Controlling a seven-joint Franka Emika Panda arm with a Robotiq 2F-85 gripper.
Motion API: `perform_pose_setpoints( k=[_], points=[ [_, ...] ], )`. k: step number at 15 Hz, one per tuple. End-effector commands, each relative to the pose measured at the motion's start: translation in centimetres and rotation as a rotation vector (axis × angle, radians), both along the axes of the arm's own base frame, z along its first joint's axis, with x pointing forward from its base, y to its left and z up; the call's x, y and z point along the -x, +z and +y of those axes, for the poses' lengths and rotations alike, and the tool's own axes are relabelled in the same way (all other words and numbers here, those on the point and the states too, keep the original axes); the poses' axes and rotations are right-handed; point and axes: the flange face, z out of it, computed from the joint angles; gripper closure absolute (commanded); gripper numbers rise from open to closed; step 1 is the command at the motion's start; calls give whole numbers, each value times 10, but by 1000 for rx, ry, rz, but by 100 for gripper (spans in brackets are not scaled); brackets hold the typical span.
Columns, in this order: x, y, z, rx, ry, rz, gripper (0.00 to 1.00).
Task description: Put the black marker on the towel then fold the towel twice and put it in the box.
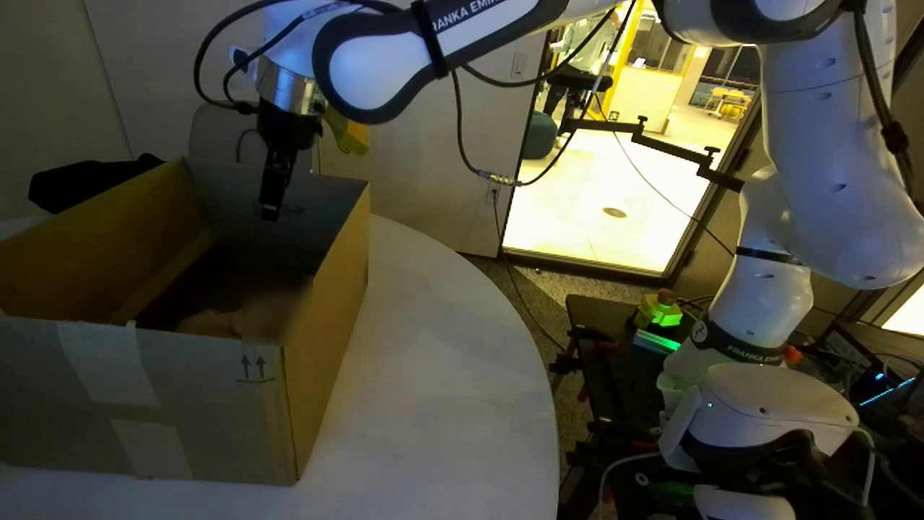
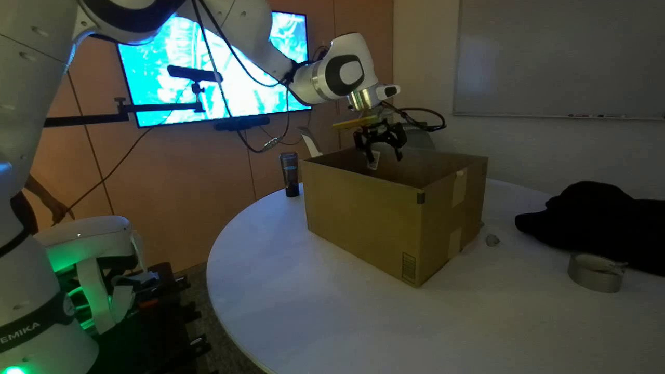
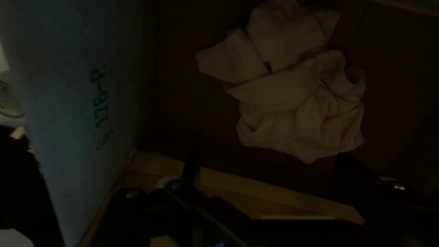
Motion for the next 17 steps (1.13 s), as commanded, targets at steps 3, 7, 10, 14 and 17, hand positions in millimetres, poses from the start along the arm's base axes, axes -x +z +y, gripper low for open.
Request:
perform_pose_setpoints(
  k=[3,7,10,14,17],
  points=[
    [75,76,-53,-34,-40,106,0],
    [142,99,-93,-92,-83,148,0],
    [192,103,-114,-140,-106,137,0],
    [254,90,-129,-149,-86,92,0],
    [243,84,-135,-132,-110,136,0]
  ],
)
